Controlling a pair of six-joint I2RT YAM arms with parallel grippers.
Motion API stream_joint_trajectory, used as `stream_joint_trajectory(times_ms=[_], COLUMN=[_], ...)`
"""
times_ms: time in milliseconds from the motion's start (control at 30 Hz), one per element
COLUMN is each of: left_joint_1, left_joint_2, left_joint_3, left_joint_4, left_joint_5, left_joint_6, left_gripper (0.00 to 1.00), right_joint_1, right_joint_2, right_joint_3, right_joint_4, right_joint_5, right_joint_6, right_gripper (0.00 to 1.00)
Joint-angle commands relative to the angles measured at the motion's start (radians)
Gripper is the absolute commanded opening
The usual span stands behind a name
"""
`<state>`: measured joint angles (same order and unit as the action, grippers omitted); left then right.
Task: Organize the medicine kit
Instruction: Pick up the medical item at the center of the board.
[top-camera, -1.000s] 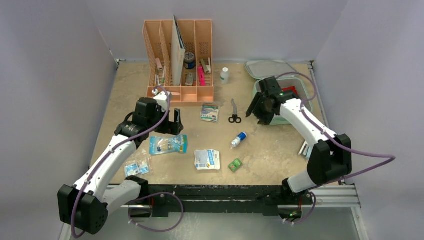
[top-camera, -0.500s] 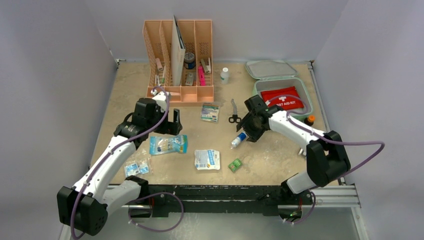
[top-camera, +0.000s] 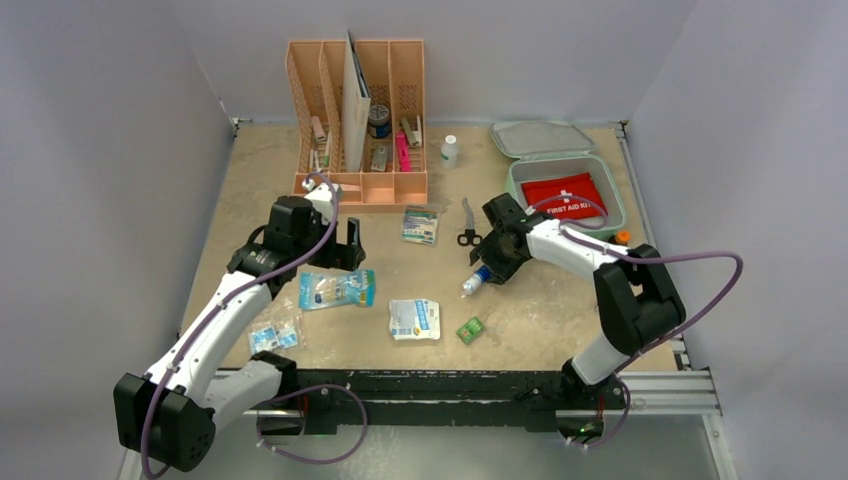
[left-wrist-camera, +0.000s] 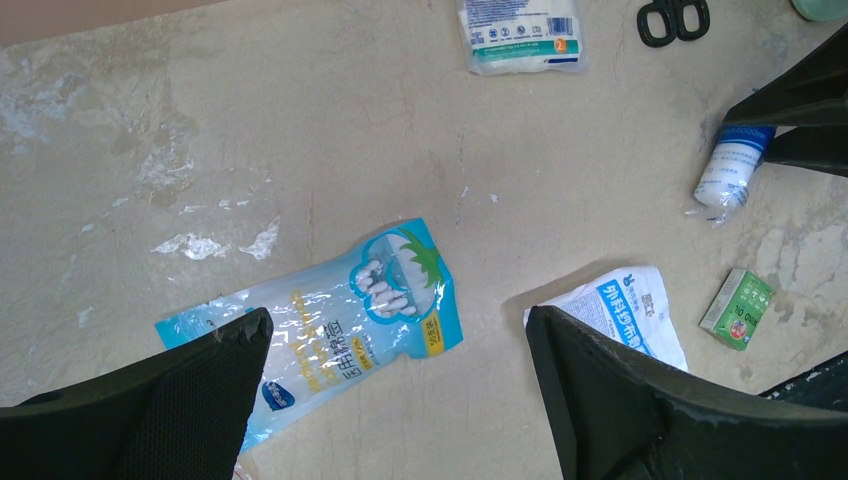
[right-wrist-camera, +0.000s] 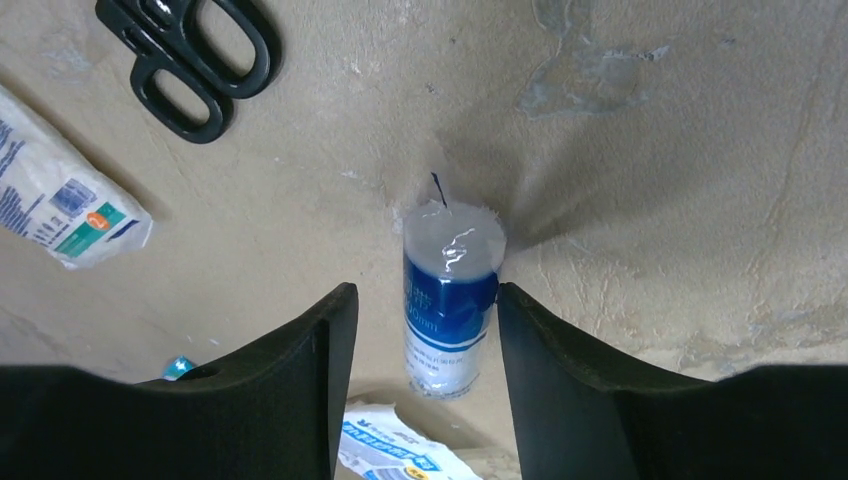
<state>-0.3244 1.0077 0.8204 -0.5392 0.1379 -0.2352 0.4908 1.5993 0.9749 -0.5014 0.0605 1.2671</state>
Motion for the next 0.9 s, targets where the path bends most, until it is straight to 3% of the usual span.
stream_joint_trajectory(times_ms=[0, 167, 333, 867], left_joint_1=[-0.006, -0.007, -0.007, -0.007], left_joint_2=[-0.018, -0.018, -0.014, -0.015], left_joint_3=[0.007, 0.006, 0.007, 0.007], left_joint_4=[0.030, 0.031, 0.031, 0.031], left_joint_5=[0.007, 0.003, 0.006, 0.003], left_joint_6=[-0.007, -0.006, -0.007, -0.006], left_gripper=[0.98, 0.97, 0.97, 0.96], right_joint_1=[-0.001, 0.002, 0.007, 0.013], right_joint_2=[0.011, -0.006, -0.027, -0.087], right_joint_3=[-0.008, -0.014, -0.042, 0.018], right_joint_4=[0.016, 0.025, 0.045, 0.033], right_joint_5=[0.015, 0.037, 0.052, 0.089], right_joint_6=[0.044, 0.037, -0.011, -0.026], right_gripper=[0.55, 0.52, 0.38, 0.36])
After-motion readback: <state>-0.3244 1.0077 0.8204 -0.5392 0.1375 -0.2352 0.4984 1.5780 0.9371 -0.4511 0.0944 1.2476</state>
